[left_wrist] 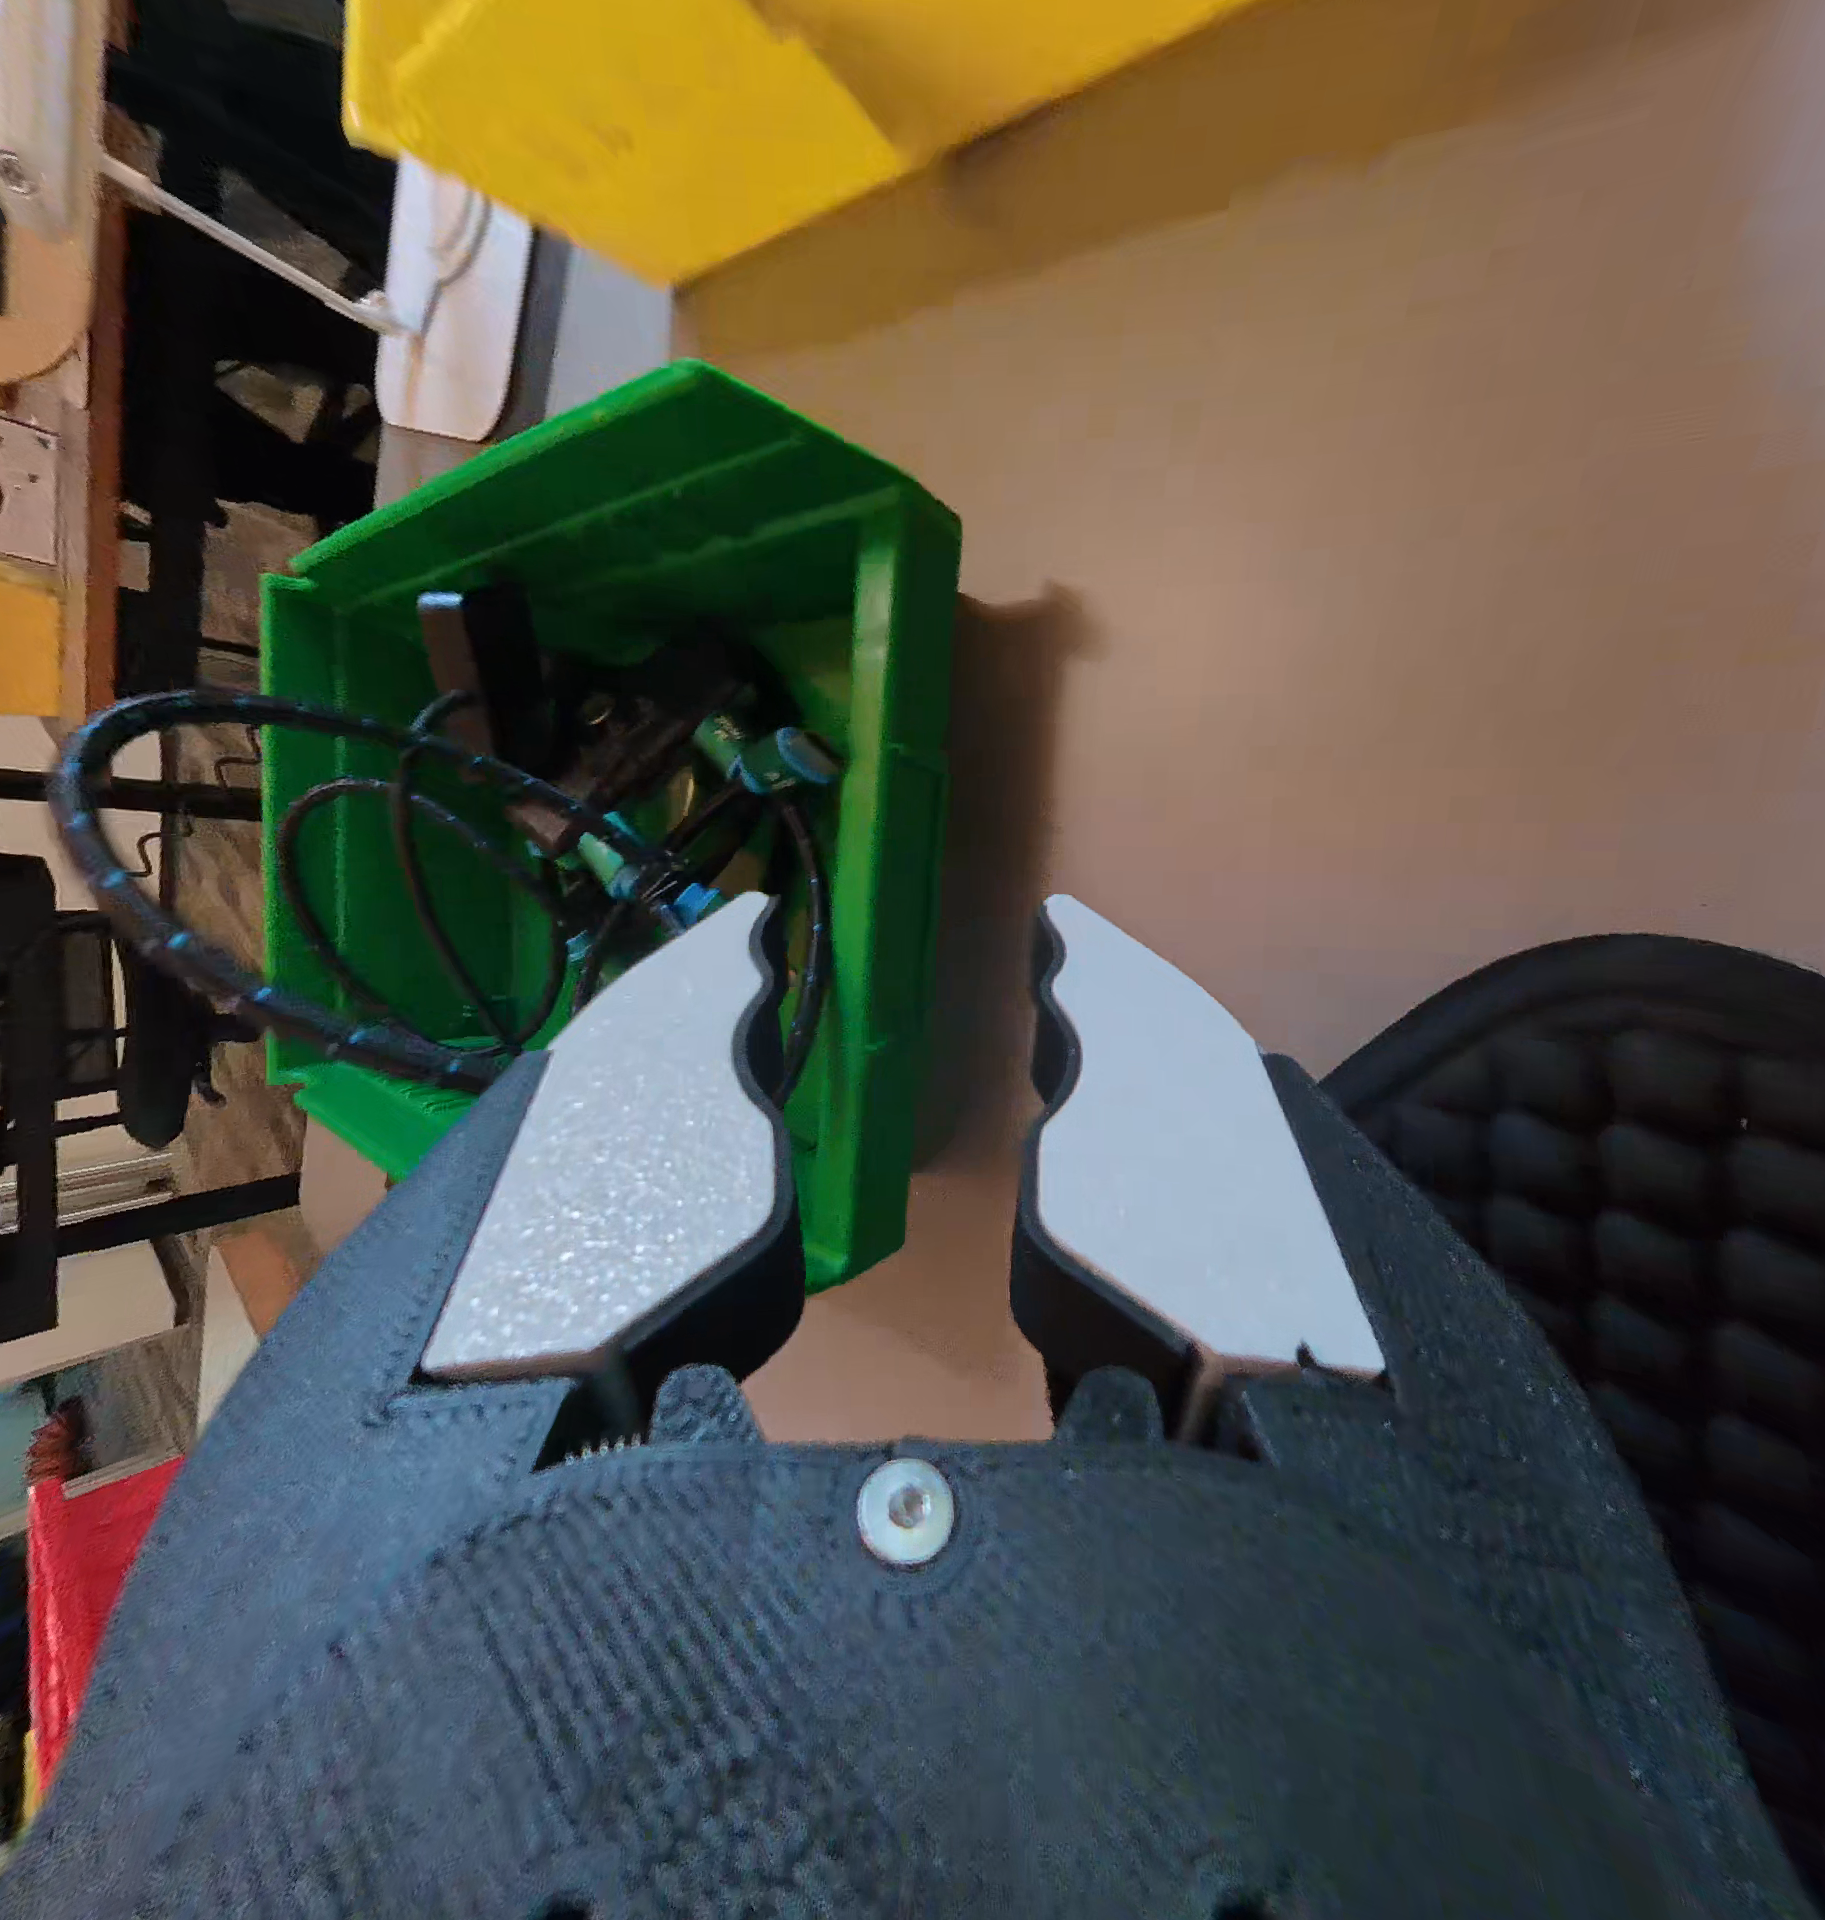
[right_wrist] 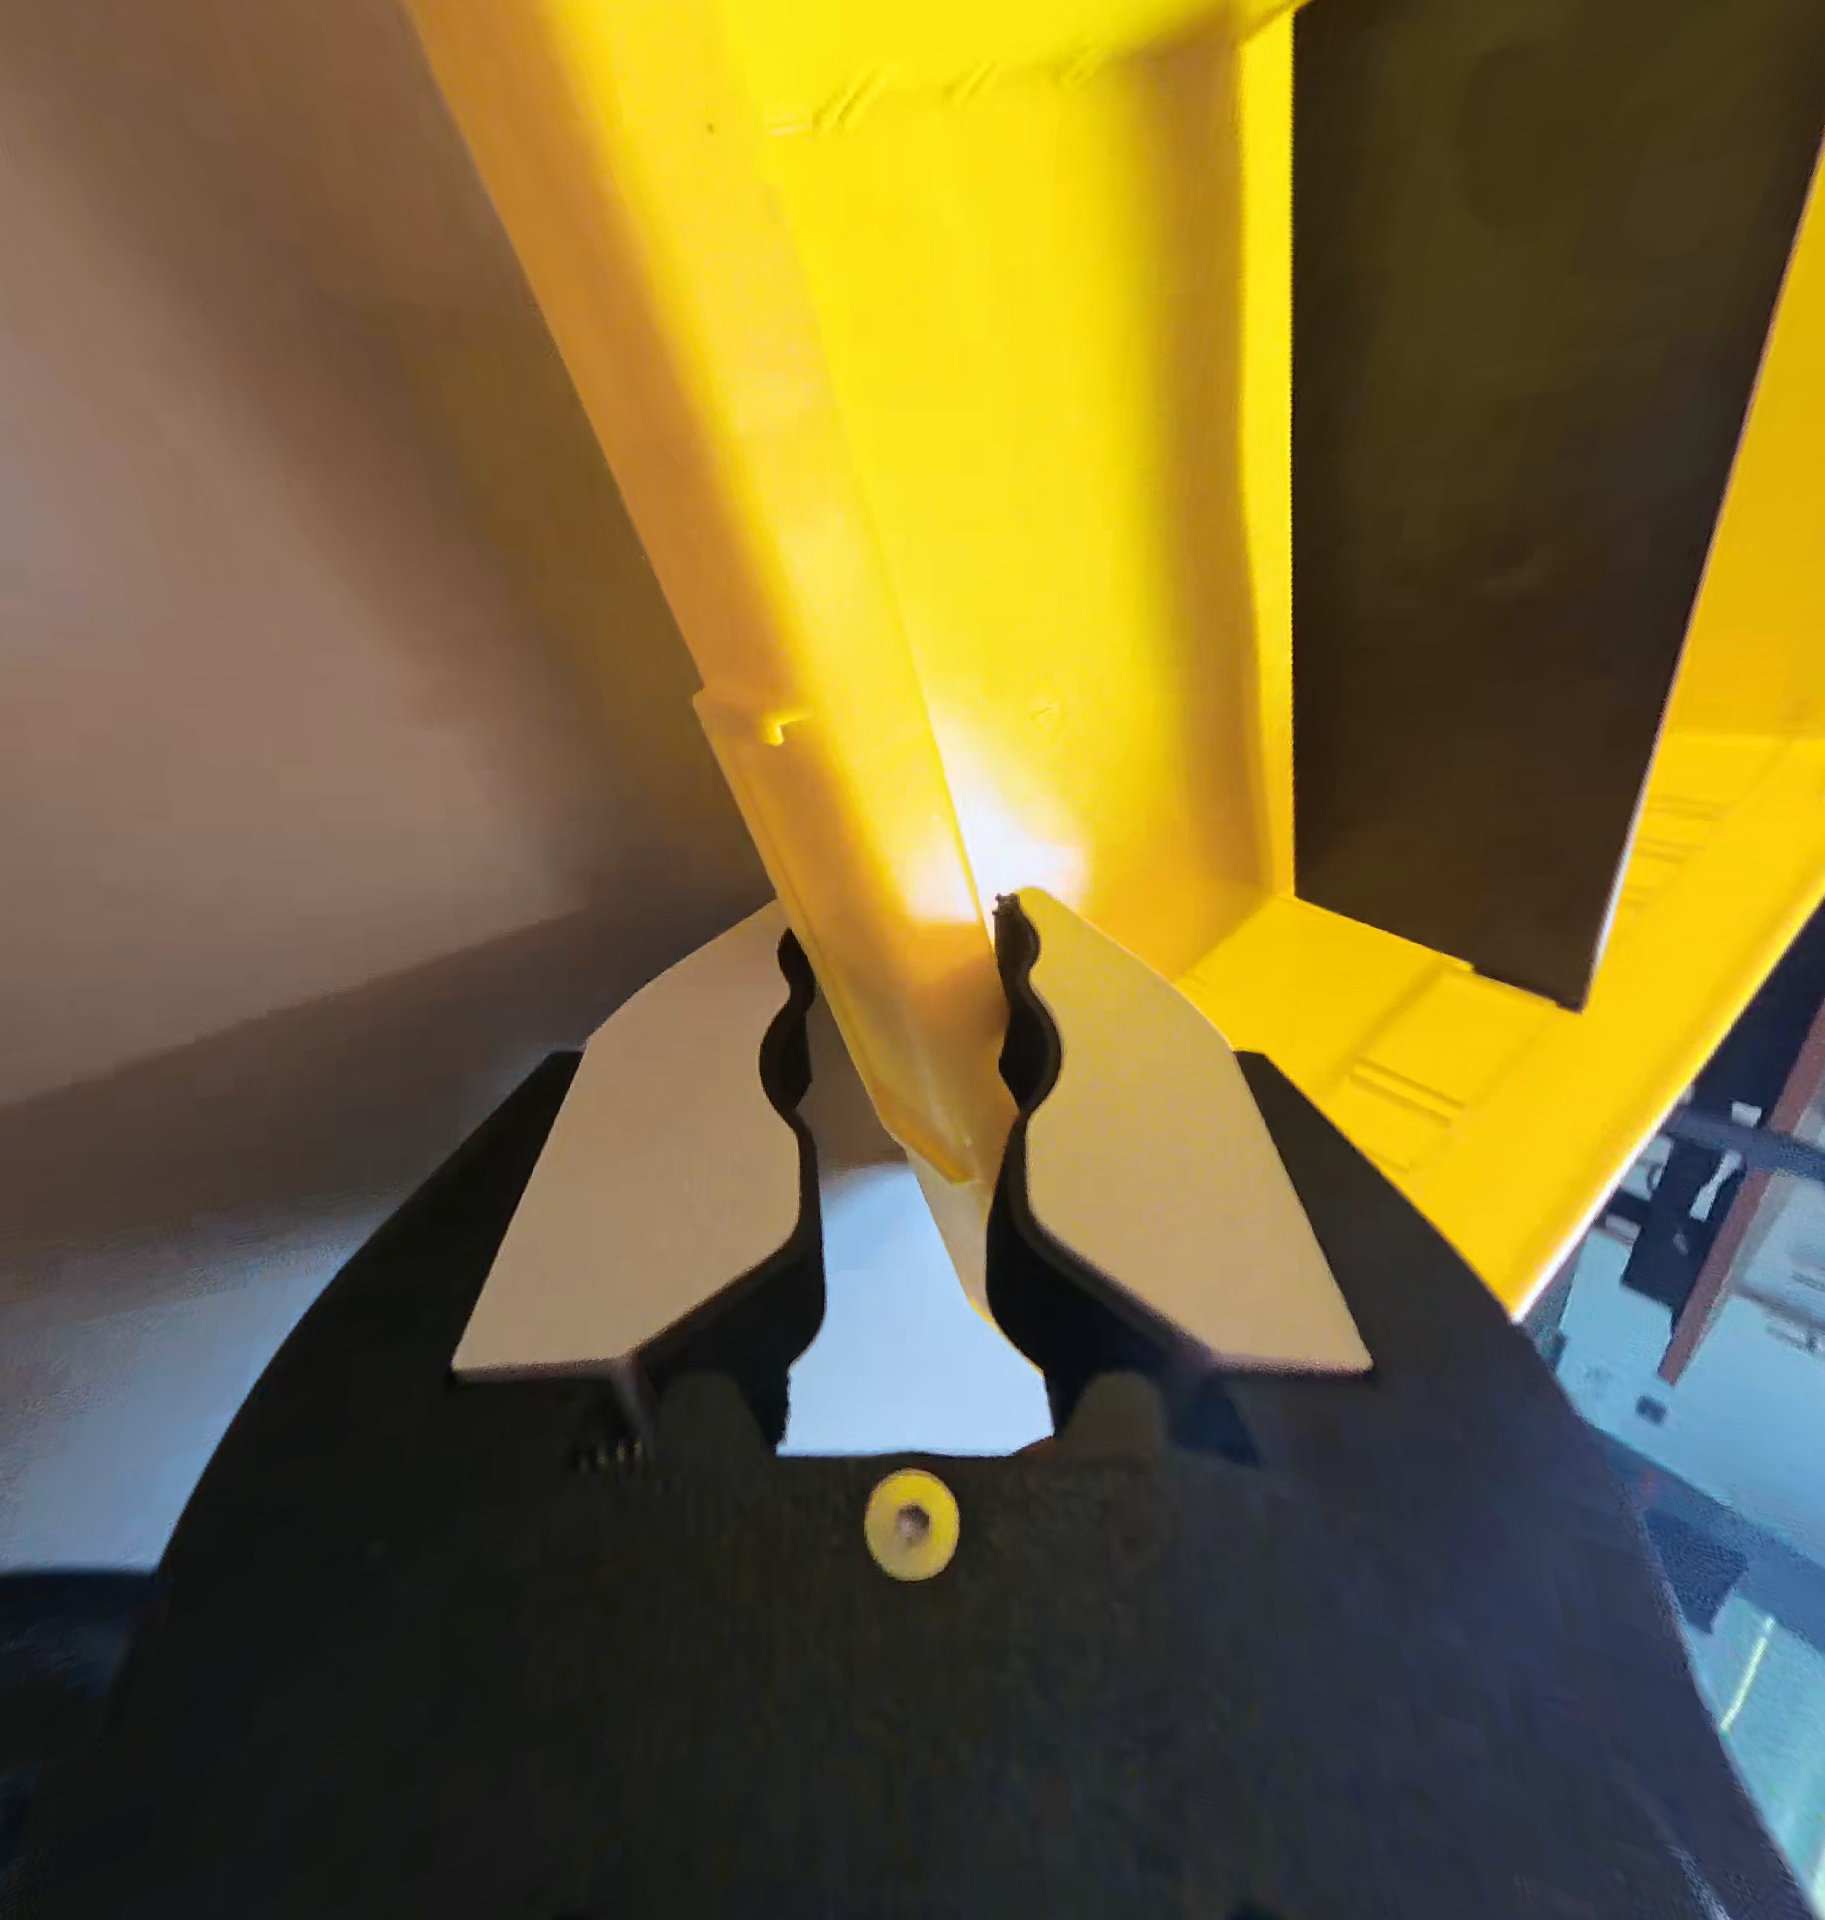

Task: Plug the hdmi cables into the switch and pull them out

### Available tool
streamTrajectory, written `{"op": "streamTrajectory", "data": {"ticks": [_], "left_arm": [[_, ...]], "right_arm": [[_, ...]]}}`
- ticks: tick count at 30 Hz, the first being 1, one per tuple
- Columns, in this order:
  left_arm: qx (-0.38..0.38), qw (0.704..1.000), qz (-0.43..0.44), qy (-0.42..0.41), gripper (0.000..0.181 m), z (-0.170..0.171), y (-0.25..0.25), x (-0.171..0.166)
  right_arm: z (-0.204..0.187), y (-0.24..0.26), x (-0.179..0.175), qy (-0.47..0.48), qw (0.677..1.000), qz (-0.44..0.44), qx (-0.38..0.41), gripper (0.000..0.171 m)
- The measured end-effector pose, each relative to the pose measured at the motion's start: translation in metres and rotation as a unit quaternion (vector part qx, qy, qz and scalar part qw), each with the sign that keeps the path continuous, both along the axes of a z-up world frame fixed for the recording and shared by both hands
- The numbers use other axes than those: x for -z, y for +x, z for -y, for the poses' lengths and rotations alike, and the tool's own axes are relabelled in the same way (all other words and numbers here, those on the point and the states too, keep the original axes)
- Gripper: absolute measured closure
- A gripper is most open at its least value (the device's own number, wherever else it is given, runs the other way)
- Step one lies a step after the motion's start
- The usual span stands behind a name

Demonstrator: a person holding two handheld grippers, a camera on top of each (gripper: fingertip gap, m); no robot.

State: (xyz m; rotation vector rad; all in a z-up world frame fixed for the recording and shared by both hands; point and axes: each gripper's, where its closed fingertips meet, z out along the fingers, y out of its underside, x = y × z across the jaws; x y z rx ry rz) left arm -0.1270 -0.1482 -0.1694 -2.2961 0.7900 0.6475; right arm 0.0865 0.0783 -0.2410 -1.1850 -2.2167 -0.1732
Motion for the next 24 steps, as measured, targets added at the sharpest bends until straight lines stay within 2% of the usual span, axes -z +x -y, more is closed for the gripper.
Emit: {"op": "streamTrajectory", "data": {"ticks": [1,5,8,11,14,16,18,19,22,24], "left_arm": [[-0.002,1.0,-0.011,-0.015,0.135,-0.002,-0.001,0.006],[-0.028,0.995,-0.043,-0.083,0.13,-0.02,-0.024,0.04],[-0.055,0.989,-0.069,-0.119,0.132,-0.031,-0.05,0.056],[-0.053,0.986,-0.047,-0.149,0.139,-0.04,-0.056,0.073],[-0.081,0.989,-0.033,-0.12,0.147,-0.055,-0.067,0.078],[-0.11,0.989,-0.045,-0.091,0.149,-0.063,-0.084,0.077],[-0.137,0.987,-0.054,-0.063,0.146,-0.071,-0.101,0.075],[-0.151,0.986,-0.058,-0.051,0.144,-0.074,-0.109,0.074],[-0.161,0.984,-0.065,-0.043,0.142,-0.077,-0.117,0.071],[-0.143,0.989,-0.031,-0.02,0.141,-0.079,-0.104,0.057]], "right_arm": [[-0.001,0.011,0.0,0.002,1.0,-0.004,0.012,0.138],[-0.02,0.031,-0.001,0.026,0.999,-0.013,0.029,0.138],[-0.041,0.027,-0.002,0.045,0.999,-0.014,0.023,0.139],[-0.063,0.011,-0.004,0.055,0.998,-0.02,0.031,0.138],[-0.085,-0.01,-0.01,0.061,0.995,-0.04,0.06,0.128],[-0.084,-0.025,-0.018,0.039,0.995,-0.059,0.066,0.123],[-0.068,-0.044,-0.031,-0.018,0.994,-0.09,0.06,0.119],[-0.062,-0.053,-0.041,-0.037,0.991,-0.112,0.061,0.122],[-0.047,-0.077,-0.085,-0.09,0.975,-0.198,0.054,0.123],[-0.044,-0.087,-0.121,-0.117,0.955,-0.267,0.056,0.126]]}}
